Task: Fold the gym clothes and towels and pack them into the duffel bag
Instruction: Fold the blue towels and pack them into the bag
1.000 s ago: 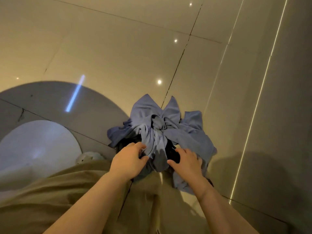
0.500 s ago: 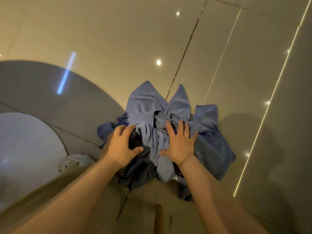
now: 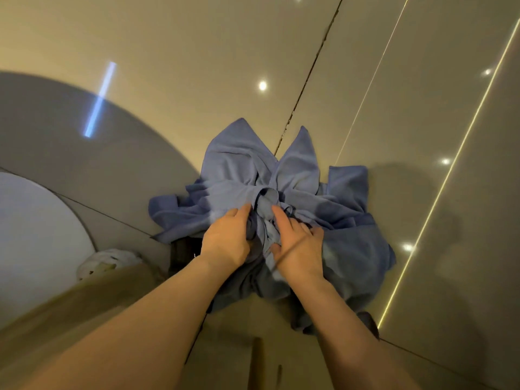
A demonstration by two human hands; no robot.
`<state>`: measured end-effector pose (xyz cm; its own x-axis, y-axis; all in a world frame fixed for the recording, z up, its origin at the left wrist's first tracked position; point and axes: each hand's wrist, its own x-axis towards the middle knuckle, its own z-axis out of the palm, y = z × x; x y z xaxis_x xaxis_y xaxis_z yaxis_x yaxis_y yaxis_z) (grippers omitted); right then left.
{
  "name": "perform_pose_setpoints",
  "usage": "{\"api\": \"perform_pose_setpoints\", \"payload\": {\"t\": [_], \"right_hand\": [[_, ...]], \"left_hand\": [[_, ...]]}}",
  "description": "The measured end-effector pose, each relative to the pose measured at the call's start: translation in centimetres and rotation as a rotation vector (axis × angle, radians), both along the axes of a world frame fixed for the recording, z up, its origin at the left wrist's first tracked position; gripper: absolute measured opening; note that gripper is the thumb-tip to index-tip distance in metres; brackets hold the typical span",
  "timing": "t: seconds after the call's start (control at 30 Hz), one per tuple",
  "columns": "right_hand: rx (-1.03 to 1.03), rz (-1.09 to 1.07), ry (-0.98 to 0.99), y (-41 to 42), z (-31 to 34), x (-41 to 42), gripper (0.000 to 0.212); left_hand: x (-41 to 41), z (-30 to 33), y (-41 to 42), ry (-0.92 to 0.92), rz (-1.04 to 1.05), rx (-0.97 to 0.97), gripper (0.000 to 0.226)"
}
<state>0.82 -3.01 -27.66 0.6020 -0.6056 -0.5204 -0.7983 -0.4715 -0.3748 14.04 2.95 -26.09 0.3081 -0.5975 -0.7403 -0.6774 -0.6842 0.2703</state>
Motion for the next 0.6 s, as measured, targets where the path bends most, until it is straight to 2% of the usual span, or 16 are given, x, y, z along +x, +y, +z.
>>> {"api": "perform_pose_setpoints", "payload": {"t": [0.1, 0.2, 0.3, 0.6], "right_hand": [[-0.164, -0.053, -0.131, 1.6, 0.9, -0.9, 0.083], [-0.179, -0.075, -0.218, 2.4, 3.0, -1.2, 0.087], [-0.185, -0.152, -0.205, 2.8, 5.4, -1.6, 0.087], [-0.091, -0.225, -0.319, 4.2, 13.9, -4.6, 0.06]], "left_hand": [[-0.2, 1.4, 0.5, -0.031, 0.001, 0.016, 0.054], [-0.1, 3.6, 1.1, -0.055, 0.009, -0.012, 0.044], [-0.3, 6.5, 1.7, -0.097, -0.023, -0.031, 0.041], [-2.9, 16.7, 2.4, -0.182, -0.09, -0.058, 0.033]]}}
